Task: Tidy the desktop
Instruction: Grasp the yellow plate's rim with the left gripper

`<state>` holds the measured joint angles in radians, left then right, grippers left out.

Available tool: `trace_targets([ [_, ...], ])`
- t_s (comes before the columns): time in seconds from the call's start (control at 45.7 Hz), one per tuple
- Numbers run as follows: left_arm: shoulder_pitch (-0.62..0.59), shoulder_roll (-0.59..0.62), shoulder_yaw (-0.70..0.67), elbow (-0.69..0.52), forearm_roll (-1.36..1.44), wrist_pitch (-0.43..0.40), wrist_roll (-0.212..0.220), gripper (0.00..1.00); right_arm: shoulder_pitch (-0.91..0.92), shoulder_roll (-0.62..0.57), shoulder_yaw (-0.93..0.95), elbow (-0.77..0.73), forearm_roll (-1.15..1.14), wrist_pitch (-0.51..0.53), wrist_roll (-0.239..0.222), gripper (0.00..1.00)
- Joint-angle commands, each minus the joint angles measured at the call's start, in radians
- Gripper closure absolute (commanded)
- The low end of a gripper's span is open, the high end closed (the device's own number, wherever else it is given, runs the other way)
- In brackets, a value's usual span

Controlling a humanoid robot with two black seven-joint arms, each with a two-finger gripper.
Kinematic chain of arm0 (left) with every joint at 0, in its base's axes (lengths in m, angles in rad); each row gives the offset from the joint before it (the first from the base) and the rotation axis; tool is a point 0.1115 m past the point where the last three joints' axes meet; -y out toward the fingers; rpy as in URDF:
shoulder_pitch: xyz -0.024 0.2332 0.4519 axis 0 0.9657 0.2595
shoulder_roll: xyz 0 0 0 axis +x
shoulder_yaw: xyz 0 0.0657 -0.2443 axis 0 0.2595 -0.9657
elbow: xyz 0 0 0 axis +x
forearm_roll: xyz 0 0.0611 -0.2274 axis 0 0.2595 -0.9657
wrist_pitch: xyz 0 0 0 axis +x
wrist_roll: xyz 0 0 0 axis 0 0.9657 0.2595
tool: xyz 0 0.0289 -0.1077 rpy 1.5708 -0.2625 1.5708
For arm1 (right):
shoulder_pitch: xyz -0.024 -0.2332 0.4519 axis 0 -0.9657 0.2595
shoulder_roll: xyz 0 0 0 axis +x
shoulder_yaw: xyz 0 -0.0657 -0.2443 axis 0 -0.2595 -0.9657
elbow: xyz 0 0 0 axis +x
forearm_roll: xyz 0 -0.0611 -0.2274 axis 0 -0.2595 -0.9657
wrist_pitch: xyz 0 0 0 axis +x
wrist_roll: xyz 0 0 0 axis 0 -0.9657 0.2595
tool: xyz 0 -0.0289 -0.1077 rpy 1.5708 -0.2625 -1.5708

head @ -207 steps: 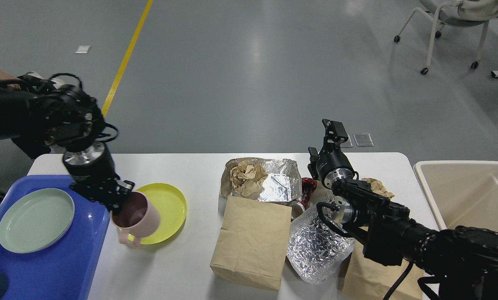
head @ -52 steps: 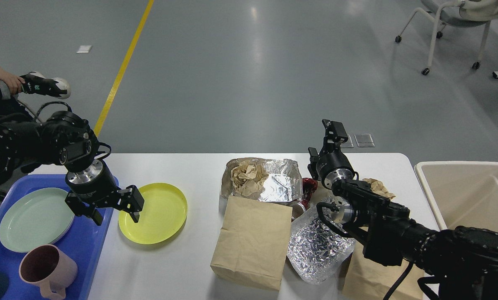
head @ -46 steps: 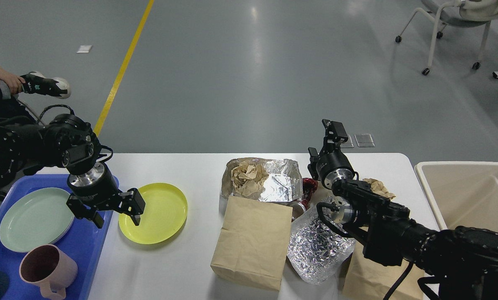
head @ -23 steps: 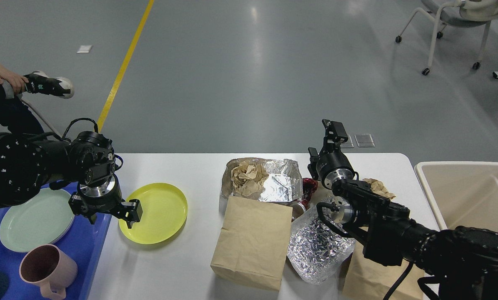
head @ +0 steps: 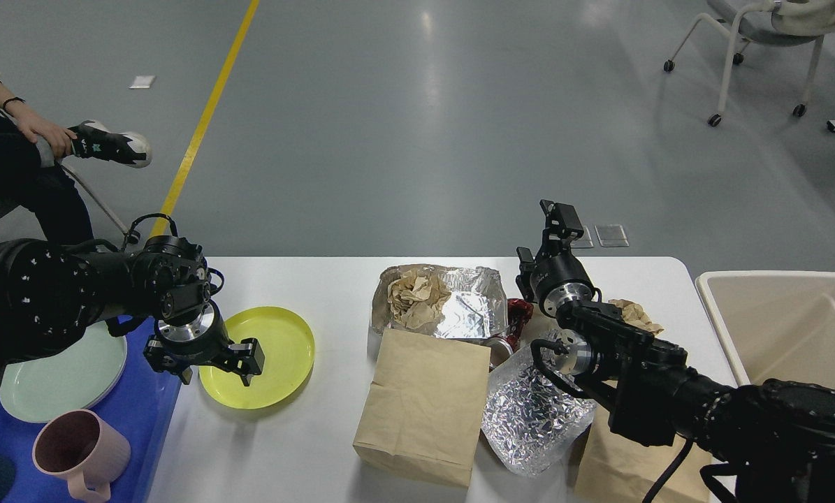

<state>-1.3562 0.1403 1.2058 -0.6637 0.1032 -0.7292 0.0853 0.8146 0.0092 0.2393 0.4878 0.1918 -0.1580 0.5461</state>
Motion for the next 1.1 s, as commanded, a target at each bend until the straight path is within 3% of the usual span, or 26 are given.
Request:
trace_targets([
  [0.0, 0.002, 0.028, 0.0, 0.009, -0.036, 0.007, 0.001, 0.09, 0.0, 0.0, 0.0, 0.0, 0.0, 0.0, 0.0, 0.0],
  [0.219, 0.043, 0.015, 0.003, 0.01, -0.034, 0.008, 0.004, 0.08, 0.0, 0.0, 0.0, 0.0, 0.0, 0.0, 0.0, 0.0],
  [0.482, 0.011, -0.001, -0.006, 0.012, 0.061, 0.001, 0.001, 0.08, 0.0, 0.0, 0.0, 0.0, 0.0, 0.0, 0.0, 0.0],
  [0.876, 0.005, -0.163, -0.006, 0.056, 0.064, 0.011, 0.004, 0.08, 0.0, 0.0, 0.0, 0.0, 0.0, 0.0, 0.0, 0.0],
  [1.073, 0.034, -0.222, -0.002, 0.148, 0.067, 0.031, 0.005, 0.08, 0.0, 0.0, 0.0, 0.0, 0.0, 0.0, 0.0, 0.0],
])
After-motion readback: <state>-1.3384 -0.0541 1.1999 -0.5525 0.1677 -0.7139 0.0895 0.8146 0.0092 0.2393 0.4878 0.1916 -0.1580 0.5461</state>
